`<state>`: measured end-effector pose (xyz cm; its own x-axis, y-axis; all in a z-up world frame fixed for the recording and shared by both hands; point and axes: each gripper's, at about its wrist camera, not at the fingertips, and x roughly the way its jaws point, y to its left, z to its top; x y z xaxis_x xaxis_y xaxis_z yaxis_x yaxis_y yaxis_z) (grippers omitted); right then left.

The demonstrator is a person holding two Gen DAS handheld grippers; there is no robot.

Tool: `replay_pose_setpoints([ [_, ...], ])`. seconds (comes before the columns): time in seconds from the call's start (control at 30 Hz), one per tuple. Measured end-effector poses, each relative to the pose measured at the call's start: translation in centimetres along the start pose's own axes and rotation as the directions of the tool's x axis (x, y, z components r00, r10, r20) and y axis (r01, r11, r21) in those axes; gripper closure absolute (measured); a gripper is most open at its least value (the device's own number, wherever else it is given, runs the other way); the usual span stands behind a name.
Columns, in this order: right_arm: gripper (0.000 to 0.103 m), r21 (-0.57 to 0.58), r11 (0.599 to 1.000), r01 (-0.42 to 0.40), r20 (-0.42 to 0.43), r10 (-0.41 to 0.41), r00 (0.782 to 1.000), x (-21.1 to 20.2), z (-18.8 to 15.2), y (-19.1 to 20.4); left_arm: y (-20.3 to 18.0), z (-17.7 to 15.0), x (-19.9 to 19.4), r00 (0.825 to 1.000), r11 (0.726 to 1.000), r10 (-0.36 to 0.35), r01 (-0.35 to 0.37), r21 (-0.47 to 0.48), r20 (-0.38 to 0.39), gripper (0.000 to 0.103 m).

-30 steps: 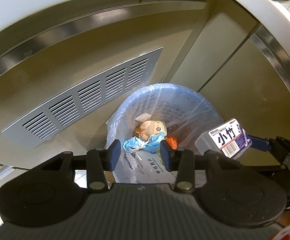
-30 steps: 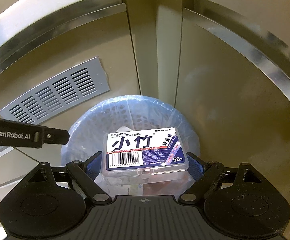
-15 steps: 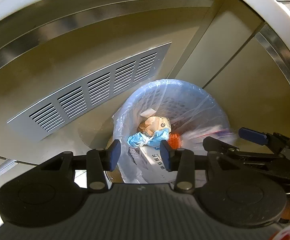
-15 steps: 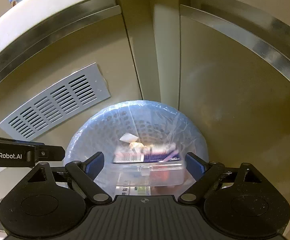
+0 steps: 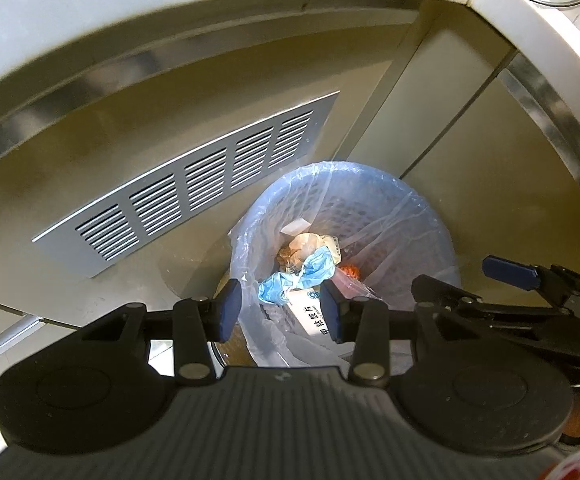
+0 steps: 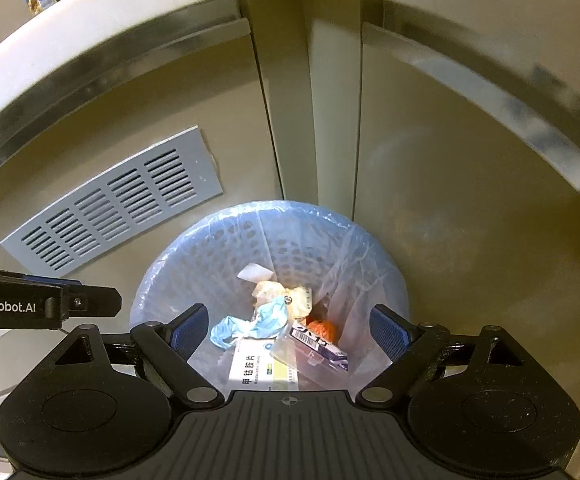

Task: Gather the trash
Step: 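Raise both tools back up toward the counter corner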

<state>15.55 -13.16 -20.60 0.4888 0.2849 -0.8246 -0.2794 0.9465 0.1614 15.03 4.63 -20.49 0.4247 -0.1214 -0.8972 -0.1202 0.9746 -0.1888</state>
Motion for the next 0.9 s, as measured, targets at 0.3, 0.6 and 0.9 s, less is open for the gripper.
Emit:
replay_pose_setpoints([
  [0.3,0.016,-0.005,1.000,0.018,0.057,-0.017,0.998,-3.9,0.8,0.6,-0.6,0.7,-2.9,0.998,0.999,-0.033,0.031,0.029,0.046,0.064],
  [0.6,0.016,0.025,1.000,0.013,0.112,-0.016,0.994,-8.7,2.0,1.2,-2.2,1.7,-6.5,0.994,0.995,-0.066,0.059,0.081,0.092,0.064],
  [0.9,0.016,0.020,1.000,0.016,0.189,-0.020,0.982,-13.0,2.9,2.2,-4.0,2.5,-9.8,0.983,0.986,-0.115,0.096,0.137,0.142,0.064],
])
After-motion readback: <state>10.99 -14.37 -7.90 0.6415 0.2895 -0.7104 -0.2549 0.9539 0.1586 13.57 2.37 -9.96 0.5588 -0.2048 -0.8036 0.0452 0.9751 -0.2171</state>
